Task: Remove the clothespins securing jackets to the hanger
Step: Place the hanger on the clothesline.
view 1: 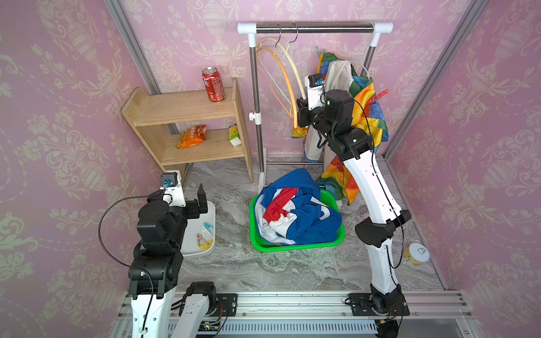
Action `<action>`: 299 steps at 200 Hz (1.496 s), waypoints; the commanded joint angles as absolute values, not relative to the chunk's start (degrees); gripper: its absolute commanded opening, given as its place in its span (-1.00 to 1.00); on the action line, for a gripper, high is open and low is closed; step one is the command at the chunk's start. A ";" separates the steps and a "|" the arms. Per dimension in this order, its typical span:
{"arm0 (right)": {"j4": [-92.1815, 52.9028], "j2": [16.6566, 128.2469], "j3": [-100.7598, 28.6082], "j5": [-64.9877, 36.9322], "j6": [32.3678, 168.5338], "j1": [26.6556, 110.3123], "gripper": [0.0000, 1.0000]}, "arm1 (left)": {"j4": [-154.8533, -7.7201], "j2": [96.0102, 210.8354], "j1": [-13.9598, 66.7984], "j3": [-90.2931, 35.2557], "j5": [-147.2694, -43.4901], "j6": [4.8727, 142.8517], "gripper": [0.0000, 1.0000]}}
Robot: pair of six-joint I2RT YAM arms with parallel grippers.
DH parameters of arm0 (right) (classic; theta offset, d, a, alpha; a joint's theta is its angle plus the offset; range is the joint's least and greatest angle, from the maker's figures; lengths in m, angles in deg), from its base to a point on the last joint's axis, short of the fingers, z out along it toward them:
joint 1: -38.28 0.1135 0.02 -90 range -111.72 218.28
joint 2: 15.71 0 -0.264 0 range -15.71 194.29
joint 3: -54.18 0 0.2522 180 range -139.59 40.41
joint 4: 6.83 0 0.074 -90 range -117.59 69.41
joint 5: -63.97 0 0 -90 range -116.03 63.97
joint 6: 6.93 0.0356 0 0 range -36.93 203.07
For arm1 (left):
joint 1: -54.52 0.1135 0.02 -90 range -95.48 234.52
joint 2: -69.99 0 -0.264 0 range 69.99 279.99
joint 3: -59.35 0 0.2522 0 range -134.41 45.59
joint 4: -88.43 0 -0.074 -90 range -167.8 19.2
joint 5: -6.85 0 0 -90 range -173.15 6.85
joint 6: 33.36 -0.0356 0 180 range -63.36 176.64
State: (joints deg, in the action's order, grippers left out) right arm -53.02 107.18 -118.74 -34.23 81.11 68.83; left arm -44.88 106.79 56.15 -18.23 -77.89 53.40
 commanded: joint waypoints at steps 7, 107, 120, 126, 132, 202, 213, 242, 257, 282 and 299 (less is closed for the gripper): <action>-58.56 108.63 -117.99 -30.04 75.15 73.19 -1.00 | -44.93 106.84 55.75 -17.19 -78.30 55.40 0.98; -60.04 109.28 -117.93 -35.02 72.13 78.18 -0.07 | -44.05 105.94 55.75 -16.07 -78.39 56.59 0.98; -60.12 108.87 -117.79 -37.61 71.95 78.05 0.38 | -43.98 105.69 55.79 -15.84 -78.20 56.64 0.98; -60.31 108.68 -117.67 -38.50 71.67 77.92 0.44 | -44.01 105.52 55.76 -15.68 -78.10 56.64 0.98; -60.40 108.49 -117.57 -39.65 71.64 77.85 0.52 | -44.05 105.47 55.76 -15.43 -78.05 56.65 0.98; -61.67 99.20 -110.91 -47.98 73.31 75.72 0.72 | -46.06 107.05 55.75 -14.33 -78.61 55.98 0.98; -62.58 95.94 -108.61 -46.90 73.62 75.81 0.95 | -46.75 107.64 55.77 -14.11 -78.91 55.98 0.98; -61.94 83.03 -96.96 -40.08 76.65 76.50 1.00 | -49.17 109.17 55.80 -13.78 -79.44 55.85 0.98; -58.70 74.24 -88.21 -35.40 78.67 76.51 1.00 | -50.55 109.99 55.81 -13.59 -79.72 55.85 0.98; -57.25 63.43 -78.91 -39.96 79.76 76.51 1.00 | -52.20 111.57 55.77 -13.36 -80.55 56.15 0.98; -52.93 58.01 -73.40 -51.51 77.72 76.43 1.00 | -53.39 112.47 55.79 -13.30 -81.57 56.64 0.98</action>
State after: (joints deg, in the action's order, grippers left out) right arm -58.74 62.96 -79.50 -40.51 77.35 76.45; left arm -50.41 111.62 56.15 -13.99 -79.07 55.71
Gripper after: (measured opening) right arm 0.998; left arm 0.992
